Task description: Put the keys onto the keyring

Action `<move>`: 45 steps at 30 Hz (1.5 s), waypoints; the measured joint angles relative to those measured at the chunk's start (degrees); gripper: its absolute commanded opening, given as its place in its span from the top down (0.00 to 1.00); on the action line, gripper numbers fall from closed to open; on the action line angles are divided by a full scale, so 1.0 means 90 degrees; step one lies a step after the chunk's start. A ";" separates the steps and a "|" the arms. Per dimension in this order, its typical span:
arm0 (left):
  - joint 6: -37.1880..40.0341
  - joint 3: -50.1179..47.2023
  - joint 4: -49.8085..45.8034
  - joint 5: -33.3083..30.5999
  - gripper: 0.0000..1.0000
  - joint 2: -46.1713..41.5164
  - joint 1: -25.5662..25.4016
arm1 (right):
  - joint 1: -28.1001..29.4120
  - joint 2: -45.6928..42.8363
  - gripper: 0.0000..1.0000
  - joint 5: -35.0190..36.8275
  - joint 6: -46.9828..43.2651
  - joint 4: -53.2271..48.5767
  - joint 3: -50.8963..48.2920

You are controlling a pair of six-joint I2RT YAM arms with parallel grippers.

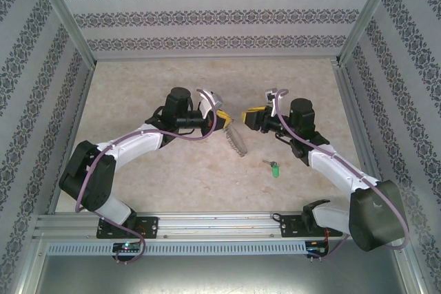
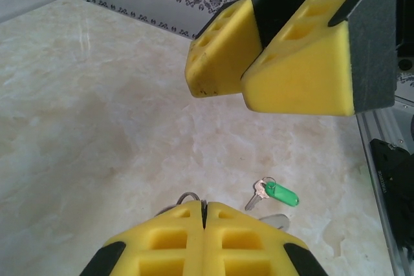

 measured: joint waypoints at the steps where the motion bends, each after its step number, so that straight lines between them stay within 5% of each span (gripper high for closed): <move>1: 0.0000 0.0019 0.0002 0.0024 1.00 0.0000 0.0000 | 0.0000 0.0000 0.52 -0.0053 0.0039 0.0058 -0.0024; 21: -0.0070 0.0180 0.0226 0.0578 1.00 -0.0119 0.0002 | 0.0243 0.0172 0.54 -0.0857 0.0318 0.0576 -0.0226; 45: -0.0080 0.0253 0.0277 0.0869 1.00 -0.0119 0.0104 | 0.0418 0.0559 0.85 -0.1333 0.0415 0.0712 0.0112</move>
